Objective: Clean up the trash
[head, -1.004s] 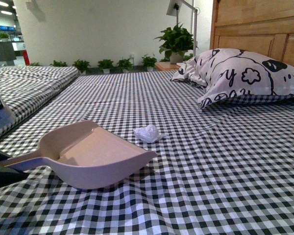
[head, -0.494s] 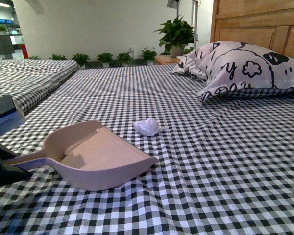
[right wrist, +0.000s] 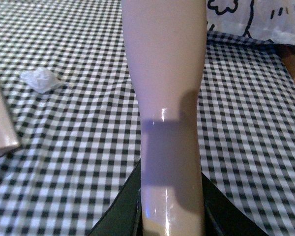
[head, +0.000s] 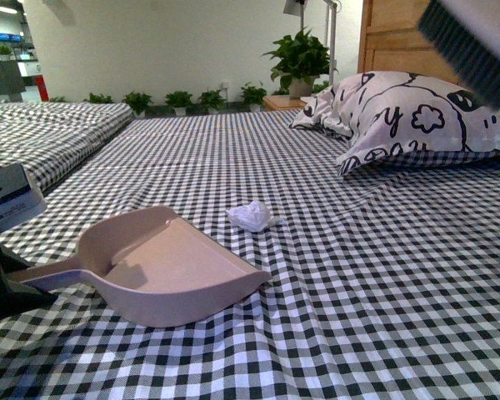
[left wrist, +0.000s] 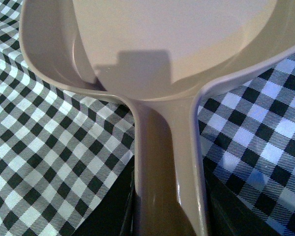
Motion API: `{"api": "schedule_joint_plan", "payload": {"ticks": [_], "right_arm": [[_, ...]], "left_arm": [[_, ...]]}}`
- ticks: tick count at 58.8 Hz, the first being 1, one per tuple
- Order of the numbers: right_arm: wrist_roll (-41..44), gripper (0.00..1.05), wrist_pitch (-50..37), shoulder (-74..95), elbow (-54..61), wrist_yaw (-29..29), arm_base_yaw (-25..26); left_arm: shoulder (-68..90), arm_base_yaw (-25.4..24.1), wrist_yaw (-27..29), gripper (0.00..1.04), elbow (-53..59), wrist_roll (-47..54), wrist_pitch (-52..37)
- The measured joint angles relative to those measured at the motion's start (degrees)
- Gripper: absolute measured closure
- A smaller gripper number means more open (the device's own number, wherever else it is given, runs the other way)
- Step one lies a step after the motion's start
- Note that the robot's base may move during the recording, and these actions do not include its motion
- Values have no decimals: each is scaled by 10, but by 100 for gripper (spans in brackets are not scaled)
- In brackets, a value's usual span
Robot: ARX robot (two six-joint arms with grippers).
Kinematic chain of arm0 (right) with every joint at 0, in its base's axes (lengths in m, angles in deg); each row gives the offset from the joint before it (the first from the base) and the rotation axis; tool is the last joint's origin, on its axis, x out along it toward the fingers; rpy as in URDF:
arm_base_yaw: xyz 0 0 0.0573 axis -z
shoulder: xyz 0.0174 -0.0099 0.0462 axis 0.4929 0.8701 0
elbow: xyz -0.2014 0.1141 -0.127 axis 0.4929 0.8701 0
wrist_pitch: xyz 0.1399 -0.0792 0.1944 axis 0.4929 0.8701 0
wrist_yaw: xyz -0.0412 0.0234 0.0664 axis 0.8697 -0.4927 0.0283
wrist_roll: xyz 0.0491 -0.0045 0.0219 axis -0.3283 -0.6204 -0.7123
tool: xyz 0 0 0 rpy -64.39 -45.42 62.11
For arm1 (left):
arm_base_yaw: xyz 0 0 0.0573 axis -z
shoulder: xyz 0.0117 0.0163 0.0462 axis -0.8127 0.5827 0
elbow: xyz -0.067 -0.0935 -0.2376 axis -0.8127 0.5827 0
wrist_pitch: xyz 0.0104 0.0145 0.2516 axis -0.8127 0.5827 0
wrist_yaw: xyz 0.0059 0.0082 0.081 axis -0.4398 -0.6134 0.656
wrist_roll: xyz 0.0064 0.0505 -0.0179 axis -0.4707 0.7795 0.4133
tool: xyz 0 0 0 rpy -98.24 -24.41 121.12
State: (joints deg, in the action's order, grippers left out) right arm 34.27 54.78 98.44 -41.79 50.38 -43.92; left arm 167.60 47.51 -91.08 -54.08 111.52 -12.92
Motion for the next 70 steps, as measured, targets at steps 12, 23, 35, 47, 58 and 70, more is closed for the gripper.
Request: {"api": "schedule_joint_plan", "payload": {"ticks": [12,23,35,47,58,70], "right_arm": [[125,86,-80,228,-123,83,-20],[180,86,-51,387,-230,147,-43],[197,86,-49,473,-284,204,-76],[197,86,-1,515,-301,187,-113],[156,86,112,505,-323,83,-130],[143,86,230,443,-298,-176,-142]], "left_arm": [[0,0,0,78,0,0,0],[0,0,0,78,0,0,0],[0,0,0,78,0,0,0],[0,0,0,78,0,0,0],[0,0,0,78,0,0,0],[0,0,0,78,0,1,1]]}}
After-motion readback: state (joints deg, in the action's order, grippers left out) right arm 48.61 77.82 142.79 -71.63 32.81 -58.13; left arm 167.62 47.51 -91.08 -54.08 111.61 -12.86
